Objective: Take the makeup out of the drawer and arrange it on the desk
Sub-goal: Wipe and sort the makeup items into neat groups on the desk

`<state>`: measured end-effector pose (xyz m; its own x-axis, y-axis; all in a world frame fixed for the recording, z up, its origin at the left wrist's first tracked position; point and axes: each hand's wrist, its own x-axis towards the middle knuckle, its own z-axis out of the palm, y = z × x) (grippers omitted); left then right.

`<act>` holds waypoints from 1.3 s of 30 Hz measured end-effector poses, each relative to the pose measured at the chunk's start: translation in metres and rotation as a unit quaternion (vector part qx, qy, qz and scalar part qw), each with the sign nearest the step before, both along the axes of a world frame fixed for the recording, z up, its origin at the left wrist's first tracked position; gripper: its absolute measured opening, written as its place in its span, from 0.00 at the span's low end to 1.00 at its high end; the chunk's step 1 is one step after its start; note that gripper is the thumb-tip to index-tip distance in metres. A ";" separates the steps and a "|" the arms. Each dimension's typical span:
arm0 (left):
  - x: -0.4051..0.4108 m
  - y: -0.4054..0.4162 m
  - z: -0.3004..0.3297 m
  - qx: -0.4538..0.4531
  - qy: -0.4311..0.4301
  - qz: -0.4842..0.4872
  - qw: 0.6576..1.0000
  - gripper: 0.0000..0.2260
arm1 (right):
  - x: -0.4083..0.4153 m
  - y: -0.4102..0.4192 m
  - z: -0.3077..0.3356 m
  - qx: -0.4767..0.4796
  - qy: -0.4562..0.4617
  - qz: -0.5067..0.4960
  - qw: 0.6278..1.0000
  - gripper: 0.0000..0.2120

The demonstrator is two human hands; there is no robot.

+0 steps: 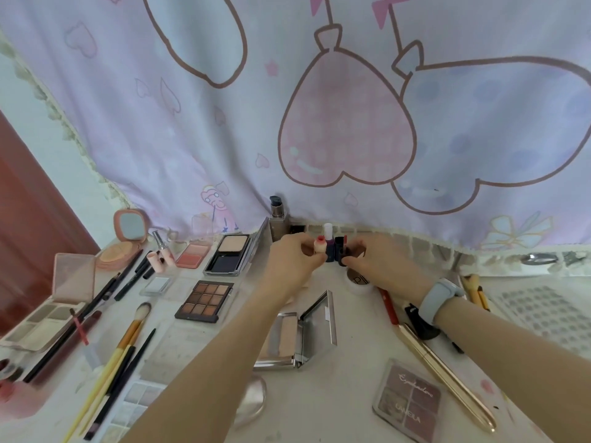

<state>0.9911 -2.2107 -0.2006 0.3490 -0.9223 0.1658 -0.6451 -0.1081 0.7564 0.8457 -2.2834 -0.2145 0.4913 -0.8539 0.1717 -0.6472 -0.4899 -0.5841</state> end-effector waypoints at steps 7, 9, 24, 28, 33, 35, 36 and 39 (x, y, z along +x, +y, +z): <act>-0.002 -0.014 -0.013 0.063 -0.072 0.000 0.995 0.02 | 0.006 -0.009 -0.010 -0.042 0.093 -0.042 0.994 0.09; -0.002 -0.016 -0.016 0.071 -0.081 0.006 0.994 0.04 | 0.006 -0.009 -0.012 -0.049 0.098 -0.058 0.992 0.08; -0.002 -0.019 -0.017 0.065 -0.119 0.029 0.990 0.05 | 0.015 0.001 -0.001 0.002 0.115 -0.094 0.989 0.07; 0.000 -0.014 -0.015 0.070 -0.107 0.036 0.991 0.12 | 0.010 0.002 -0.002 0.003 0.086 -0.099 0.991 0.15; 0.001 0.003 -0.005 0.014 -0.089 0.045 0.995 0.11 | -0.011 0.008 0.001 0.005 0.178 -0.049 0.983 0.26; -0.001 0.013 0.000 -0.010 -0.068 0.039 0.997 0.10 | -0.015 0.015 0.000 -0.039 0.253 -0.022 0.966 0.28; -0.002 0.018 0.002 -0.023 -0.058 0.036 0.997 0.10 | -0.016 0.018 -0.001 -0.063 0.267 -0.010 0.962 0.26; -0.007 0.039 0.008 -0.063 -0.023 0.034 0.997 0.08 | -0.017 0.029 0.001 -0.114 0.262 0.012 0.958 0.22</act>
